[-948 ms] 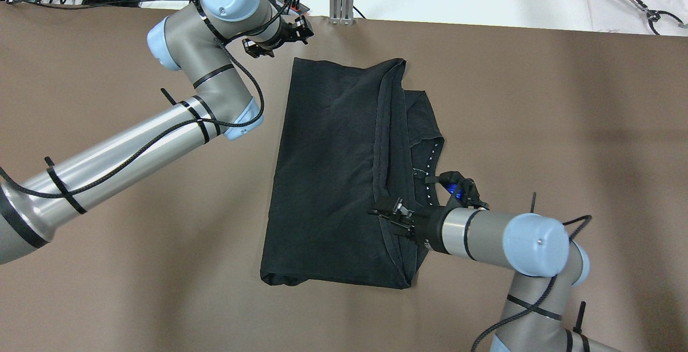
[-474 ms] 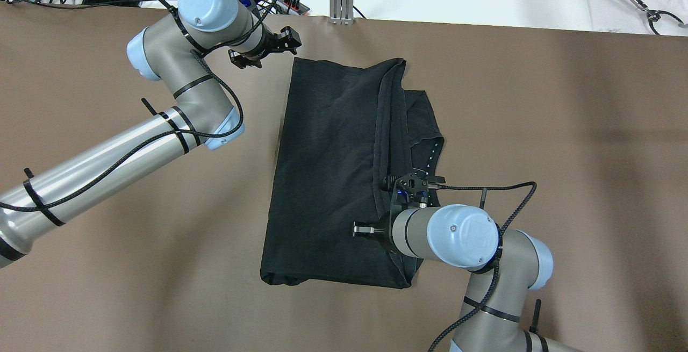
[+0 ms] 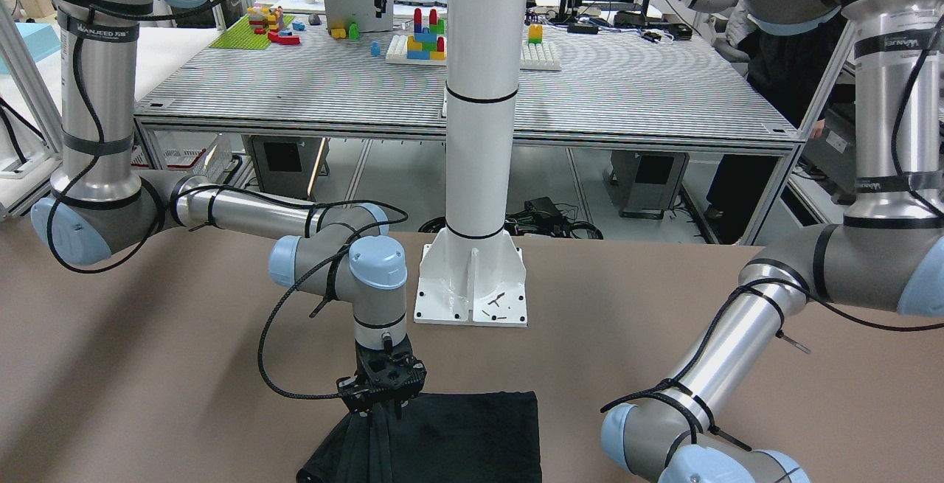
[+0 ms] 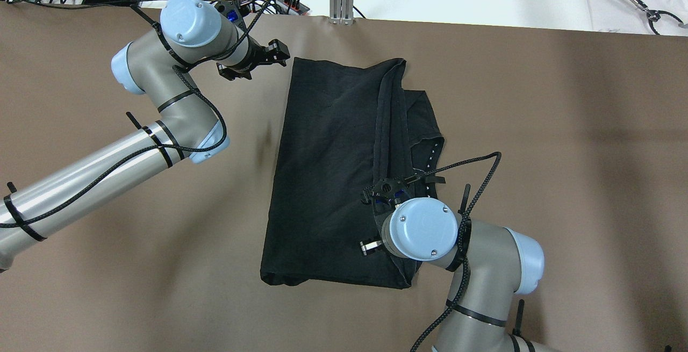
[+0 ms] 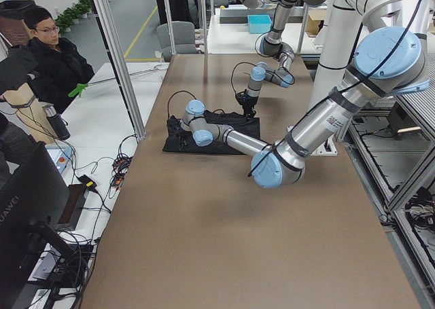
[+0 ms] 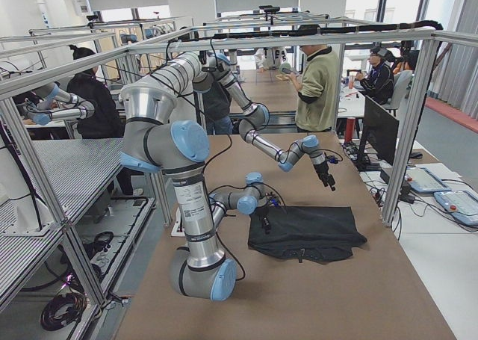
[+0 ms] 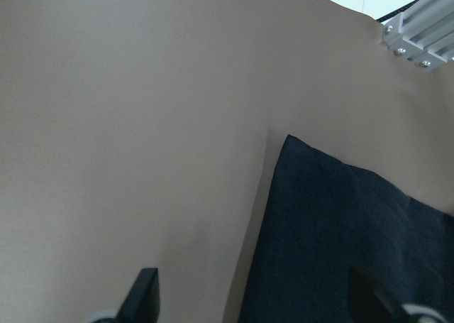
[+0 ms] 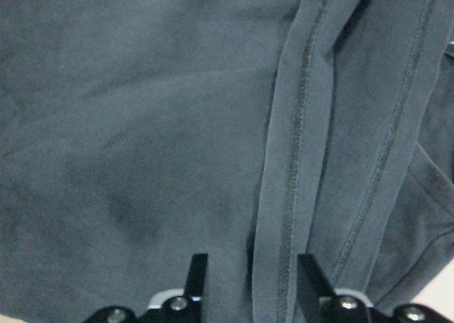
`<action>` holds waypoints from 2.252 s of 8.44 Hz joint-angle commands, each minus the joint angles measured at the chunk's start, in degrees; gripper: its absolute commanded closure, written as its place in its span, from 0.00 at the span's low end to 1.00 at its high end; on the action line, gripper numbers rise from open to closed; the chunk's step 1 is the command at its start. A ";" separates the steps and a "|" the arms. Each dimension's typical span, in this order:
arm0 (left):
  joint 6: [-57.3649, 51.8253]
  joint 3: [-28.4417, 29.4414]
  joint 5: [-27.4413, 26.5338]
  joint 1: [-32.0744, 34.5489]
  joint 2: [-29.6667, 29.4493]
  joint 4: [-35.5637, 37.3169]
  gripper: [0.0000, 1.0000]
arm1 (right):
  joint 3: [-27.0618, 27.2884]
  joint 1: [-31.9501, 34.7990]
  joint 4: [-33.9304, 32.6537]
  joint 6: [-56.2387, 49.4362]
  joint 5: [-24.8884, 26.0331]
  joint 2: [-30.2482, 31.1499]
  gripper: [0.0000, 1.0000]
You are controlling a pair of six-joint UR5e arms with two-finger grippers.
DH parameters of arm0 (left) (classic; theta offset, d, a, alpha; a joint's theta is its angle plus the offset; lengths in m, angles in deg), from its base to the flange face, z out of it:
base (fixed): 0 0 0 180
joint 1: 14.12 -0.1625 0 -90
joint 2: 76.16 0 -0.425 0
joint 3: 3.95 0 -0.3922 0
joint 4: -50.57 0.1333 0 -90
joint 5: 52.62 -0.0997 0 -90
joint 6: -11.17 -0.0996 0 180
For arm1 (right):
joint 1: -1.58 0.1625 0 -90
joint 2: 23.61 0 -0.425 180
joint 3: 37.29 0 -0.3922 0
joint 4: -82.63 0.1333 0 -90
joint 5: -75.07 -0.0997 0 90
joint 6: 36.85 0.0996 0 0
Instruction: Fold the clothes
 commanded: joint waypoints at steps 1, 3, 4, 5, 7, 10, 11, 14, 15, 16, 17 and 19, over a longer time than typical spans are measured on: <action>0.43 -0.23 -1.75 -0.13 1.17 -0.09 0.06 | 0.21 -4.32 -12.00 -3.24 6.61 -4.54 0.55; 0.86 -0.32 -1.84 -0.48 1.26 -0.09 0.06 | -0.05 -4.68 -13.00 -3.69 6.89 -4.12 0.62; 1.04 -0.32 -2.11 -0.66 1.35 -0.09 0.06 | -0.48 -4.68 -13.09 -6.13 7.77 -4.29 0.62; 1.65 -1.63 -3.07 -1.09 2.92 -0.09 0.06 | -1.19 -4.77 -13.00 -7.03 9.25 -4.38 0.62; 1.66 -5.67 -3.08 -1.45 6.09 -0.09 0.06 | -1.54 -4.86 -13.00 -7.12 9.36 -4.38 0.59; 2.35 -5.68 -3.43 -1.80 6.27 -0.09 0.06 | -1.54 -6.26 -12.92 -7.04 10.23 -3.86 0.56; 2.36 -5.68 -3.43 -1.80 6.27 -0.09 0.06 | -1.54 -6.27 -12.83 -6.95 10.50 -3.59 0.56; 2.36 -5.68 -3.43 -1.89 6.27 -0.09 0.06 | -1.81 -7.15 -12.56 -6.86 10.50 -3.33 0.61; 2.36 -5.68 -3.43 -1.89 6.36 -0.09 0.06 | -1.89 -7.06 -12.56 -6.86 10.50 -3.33 0.65; 2.36 -5.68 -3.43 -1.80 6.36 -0.09 0.06 | -1.90 -7.06 -12.56 -6.95 10.50 -3.33 0.76; 2.36 -5.60 -3.43 -1.89 6.36 -0.09 0.06 | -1.90 -6.80 -12.56 -7.12 10.50 -3.24 0.84; 2.27 -5.68 -3.51 -1.89 7.49 -0.09 0.06 | -1.98 -6.36 -12.56 -7.12 10.50 -3.24 0.94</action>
